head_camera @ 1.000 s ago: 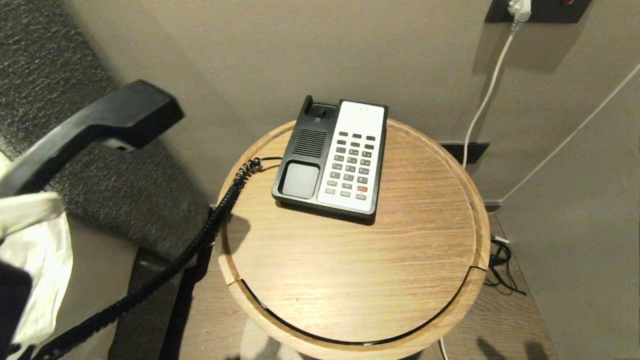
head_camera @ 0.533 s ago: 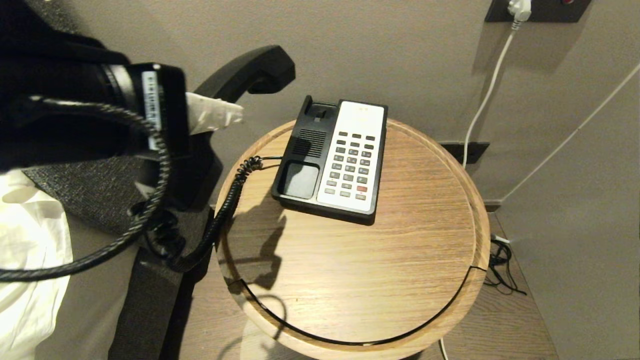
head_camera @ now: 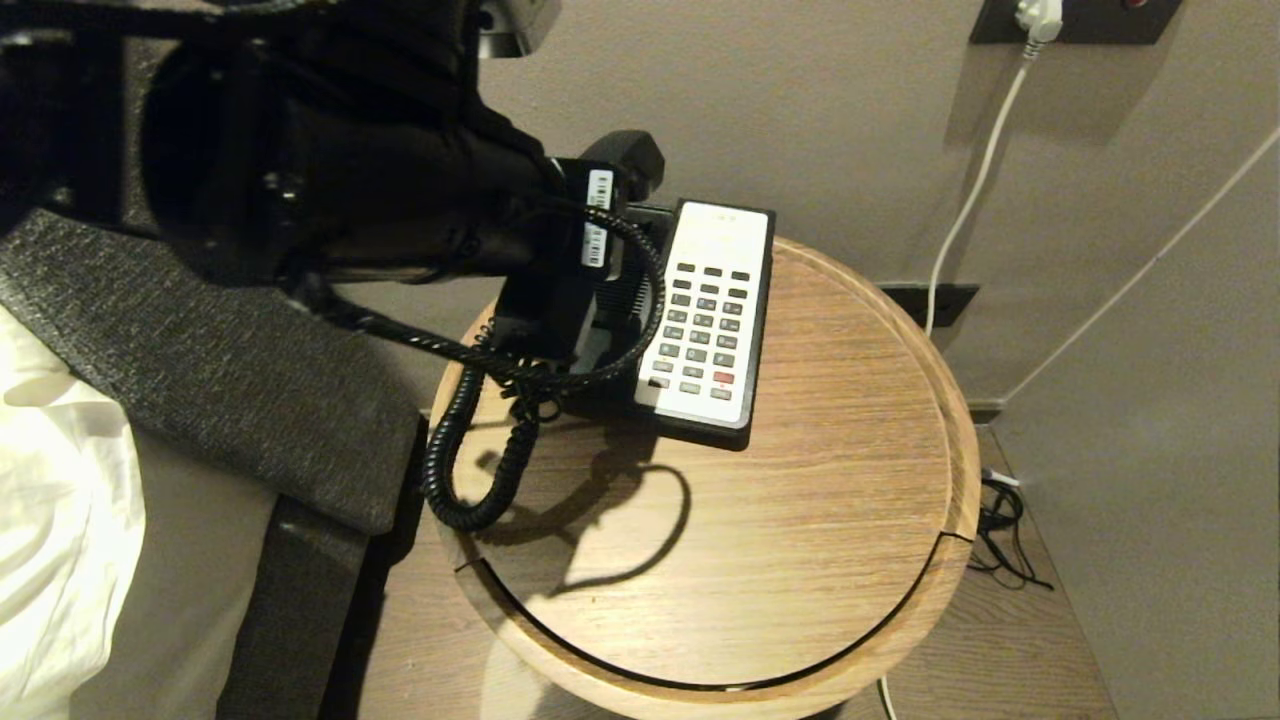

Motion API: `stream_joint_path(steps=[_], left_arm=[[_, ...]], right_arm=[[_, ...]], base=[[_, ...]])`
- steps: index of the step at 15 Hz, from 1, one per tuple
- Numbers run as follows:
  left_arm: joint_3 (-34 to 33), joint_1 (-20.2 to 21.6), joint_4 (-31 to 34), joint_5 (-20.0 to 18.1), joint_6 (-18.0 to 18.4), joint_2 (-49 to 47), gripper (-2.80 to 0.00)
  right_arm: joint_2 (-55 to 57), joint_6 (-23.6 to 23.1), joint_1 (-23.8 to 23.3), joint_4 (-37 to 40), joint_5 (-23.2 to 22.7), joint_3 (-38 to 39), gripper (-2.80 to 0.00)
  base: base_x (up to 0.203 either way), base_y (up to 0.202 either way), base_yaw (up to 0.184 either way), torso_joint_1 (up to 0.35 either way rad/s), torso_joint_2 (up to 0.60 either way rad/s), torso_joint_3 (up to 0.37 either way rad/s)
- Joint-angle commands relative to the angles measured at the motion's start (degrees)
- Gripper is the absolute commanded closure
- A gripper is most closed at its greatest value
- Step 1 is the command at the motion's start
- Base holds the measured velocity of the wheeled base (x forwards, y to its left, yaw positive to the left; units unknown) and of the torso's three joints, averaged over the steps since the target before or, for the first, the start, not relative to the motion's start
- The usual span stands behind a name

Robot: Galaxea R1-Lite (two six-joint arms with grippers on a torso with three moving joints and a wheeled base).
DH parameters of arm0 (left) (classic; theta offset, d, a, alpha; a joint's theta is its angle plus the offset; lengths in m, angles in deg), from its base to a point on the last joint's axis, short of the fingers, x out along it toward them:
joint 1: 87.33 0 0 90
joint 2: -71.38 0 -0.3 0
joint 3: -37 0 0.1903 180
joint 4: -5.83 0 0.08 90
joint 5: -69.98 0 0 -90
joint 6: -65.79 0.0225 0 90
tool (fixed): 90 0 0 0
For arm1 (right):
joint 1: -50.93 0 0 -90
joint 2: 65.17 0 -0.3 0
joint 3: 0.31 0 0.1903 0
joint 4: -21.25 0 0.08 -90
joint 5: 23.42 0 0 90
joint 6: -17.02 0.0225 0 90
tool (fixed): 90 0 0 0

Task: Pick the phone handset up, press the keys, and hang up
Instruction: Put the handset back

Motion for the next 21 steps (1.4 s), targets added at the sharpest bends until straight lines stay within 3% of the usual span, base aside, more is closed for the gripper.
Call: stream_joint_path(steps=[1, 11, 21], left_arm=[[3.6, 1.5, 0.2, 1.4, -0.3, -5.7, 0.00], [6.5, 3.1, 0.2, 1.7, -0.5, -9.0, 0.00], [6.5, 1.2, 1.1, 2.1, -0.7, -9.0, 0.00]], right_arm=[[0.1, 0.2, 0.3, 0.1, 0.0, 0.1, 0.00], [-0.2, 0.3, 0.7, -0.2, -0.8, 0.1, 0.00], [-0.9, 0.4, 0.8, -0.3, -0.9, 1.6, 0.00]], base=[[0.000, 0.000, 0.000, 0.000, 0.00, 0.000], [0.000, 0.000, 0.000, 0.000, 0.00, 0.000], [0.000, 0.000, 0.000, 0.000, 0.00, 0.000]])
